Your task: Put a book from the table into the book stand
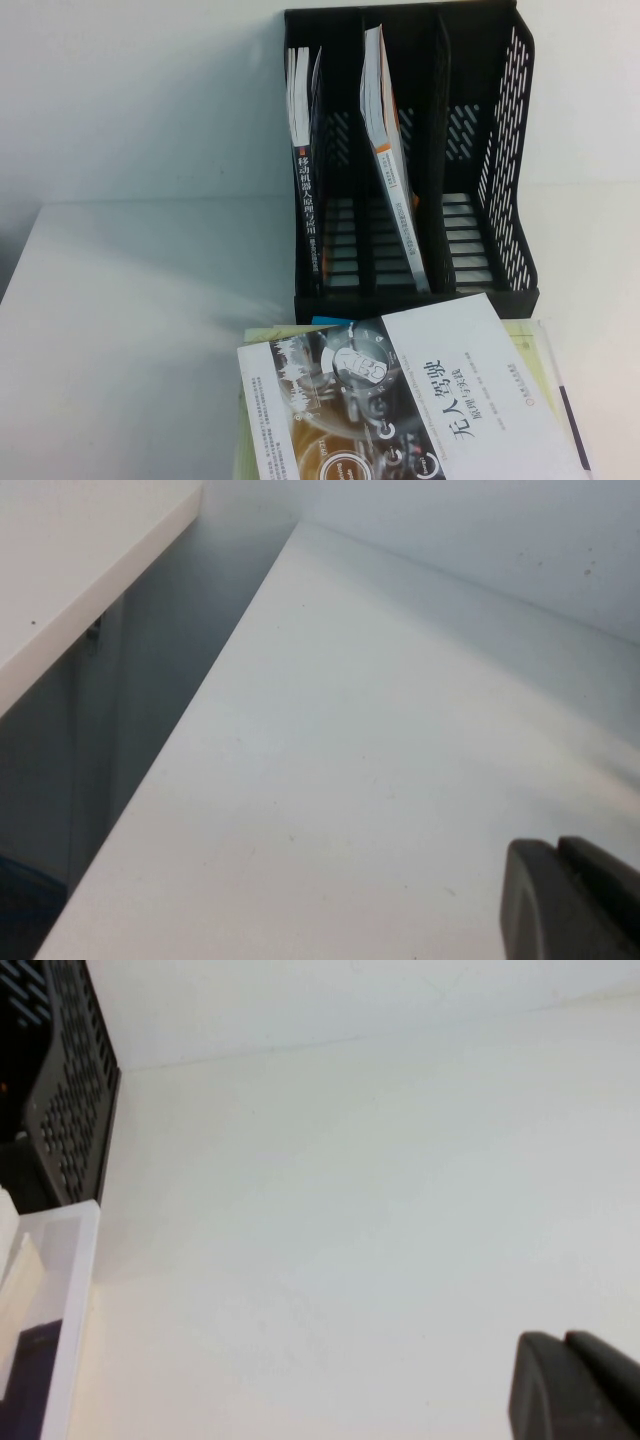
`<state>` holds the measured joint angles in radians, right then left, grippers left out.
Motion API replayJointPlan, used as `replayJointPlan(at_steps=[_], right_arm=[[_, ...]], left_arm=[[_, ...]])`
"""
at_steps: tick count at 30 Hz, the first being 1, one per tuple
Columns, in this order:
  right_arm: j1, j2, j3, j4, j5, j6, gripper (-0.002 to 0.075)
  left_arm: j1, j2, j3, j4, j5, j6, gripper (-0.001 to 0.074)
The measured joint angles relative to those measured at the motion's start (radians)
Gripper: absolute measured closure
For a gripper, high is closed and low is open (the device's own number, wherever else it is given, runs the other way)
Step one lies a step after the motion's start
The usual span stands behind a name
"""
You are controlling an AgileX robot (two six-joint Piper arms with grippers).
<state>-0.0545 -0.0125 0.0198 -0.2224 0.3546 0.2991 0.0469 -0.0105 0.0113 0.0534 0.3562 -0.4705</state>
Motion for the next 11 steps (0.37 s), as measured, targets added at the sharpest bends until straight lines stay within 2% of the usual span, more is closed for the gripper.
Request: replayJointPlan(at_steps=[11], right_arm=[[0.0,0.0,0.0,0.004,0.0,0.0,0.0729]], left_arm=[[0.0,0.0,0.0,0.0,0.0,-0.002,0.0738]])
